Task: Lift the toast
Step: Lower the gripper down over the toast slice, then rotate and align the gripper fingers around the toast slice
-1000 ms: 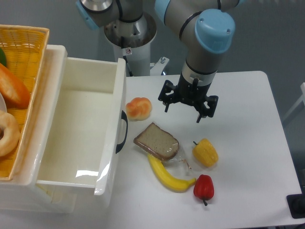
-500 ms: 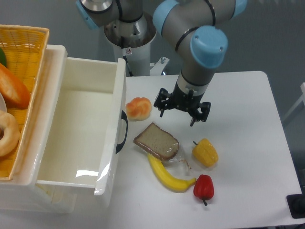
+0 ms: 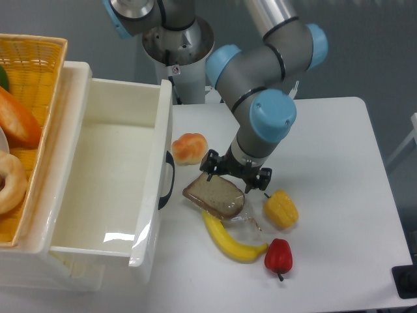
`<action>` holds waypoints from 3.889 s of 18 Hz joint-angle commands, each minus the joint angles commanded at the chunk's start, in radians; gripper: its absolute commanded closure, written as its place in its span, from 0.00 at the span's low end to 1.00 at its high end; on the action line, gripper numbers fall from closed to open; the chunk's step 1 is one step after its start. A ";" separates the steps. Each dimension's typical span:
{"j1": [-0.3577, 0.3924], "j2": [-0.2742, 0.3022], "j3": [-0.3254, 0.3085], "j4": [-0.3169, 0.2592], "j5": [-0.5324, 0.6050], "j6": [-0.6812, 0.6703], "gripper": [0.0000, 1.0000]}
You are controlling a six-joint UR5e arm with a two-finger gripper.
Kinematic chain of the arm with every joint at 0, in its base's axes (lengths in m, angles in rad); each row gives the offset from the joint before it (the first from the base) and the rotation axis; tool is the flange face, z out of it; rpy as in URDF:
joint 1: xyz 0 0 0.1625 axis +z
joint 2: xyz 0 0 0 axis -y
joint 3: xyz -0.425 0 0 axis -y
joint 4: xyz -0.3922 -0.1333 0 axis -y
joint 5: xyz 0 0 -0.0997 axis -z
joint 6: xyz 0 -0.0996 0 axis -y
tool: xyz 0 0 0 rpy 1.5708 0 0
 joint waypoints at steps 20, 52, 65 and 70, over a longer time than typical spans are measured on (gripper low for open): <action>-0.109 -0.018 0.015 -0.009 0.239 -0.674 0.00; -0.213 -0.167 0.061 -0.005 0.296 -0.758 0.00; -0.173 -0.160 0.052 -0.014 0.295 -0.697 0.00; -0.173 -0.166 0.046 -0.012 0.295 -0.697 0.00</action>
